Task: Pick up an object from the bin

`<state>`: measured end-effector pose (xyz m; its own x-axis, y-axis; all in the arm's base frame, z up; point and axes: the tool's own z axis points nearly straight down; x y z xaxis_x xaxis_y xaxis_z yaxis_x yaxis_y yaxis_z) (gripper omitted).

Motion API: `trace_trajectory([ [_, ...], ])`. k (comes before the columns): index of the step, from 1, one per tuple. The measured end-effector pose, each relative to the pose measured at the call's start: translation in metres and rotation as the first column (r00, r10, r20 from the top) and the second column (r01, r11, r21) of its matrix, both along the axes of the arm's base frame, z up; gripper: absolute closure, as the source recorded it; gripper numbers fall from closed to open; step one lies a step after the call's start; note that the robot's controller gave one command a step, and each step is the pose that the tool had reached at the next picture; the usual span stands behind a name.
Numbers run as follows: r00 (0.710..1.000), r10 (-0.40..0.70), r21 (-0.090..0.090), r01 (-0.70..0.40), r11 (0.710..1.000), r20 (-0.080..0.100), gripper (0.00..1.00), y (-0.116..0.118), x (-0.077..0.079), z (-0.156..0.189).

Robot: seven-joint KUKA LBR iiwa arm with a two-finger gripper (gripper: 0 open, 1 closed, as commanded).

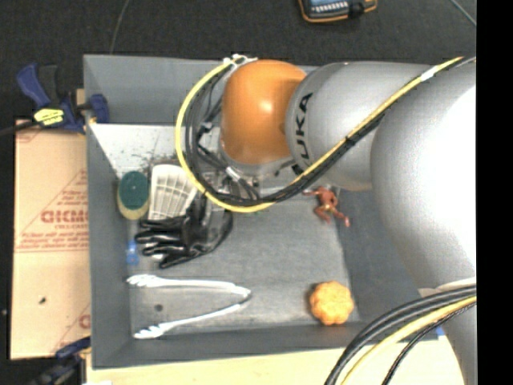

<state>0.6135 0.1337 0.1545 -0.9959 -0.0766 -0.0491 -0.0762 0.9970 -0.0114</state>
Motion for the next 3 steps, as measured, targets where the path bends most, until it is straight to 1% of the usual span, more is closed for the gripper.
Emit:
trace_trajectory([
  [1, 1.000, -0.016, 0.001, 0.016, 1.000, 0.004, 1.00, -0.006, 0.017, -0.015],
  [2, 1.000, 0.002, 0.000, -0.002, 1.000, 0.005, 1.00, -0.001, -0.005, 0.089],
  [3, 1.000, 0.000, -0.002, 0.000, 1.000, 0.000, 1.00, -0.023, 0.006, 0.082],
])
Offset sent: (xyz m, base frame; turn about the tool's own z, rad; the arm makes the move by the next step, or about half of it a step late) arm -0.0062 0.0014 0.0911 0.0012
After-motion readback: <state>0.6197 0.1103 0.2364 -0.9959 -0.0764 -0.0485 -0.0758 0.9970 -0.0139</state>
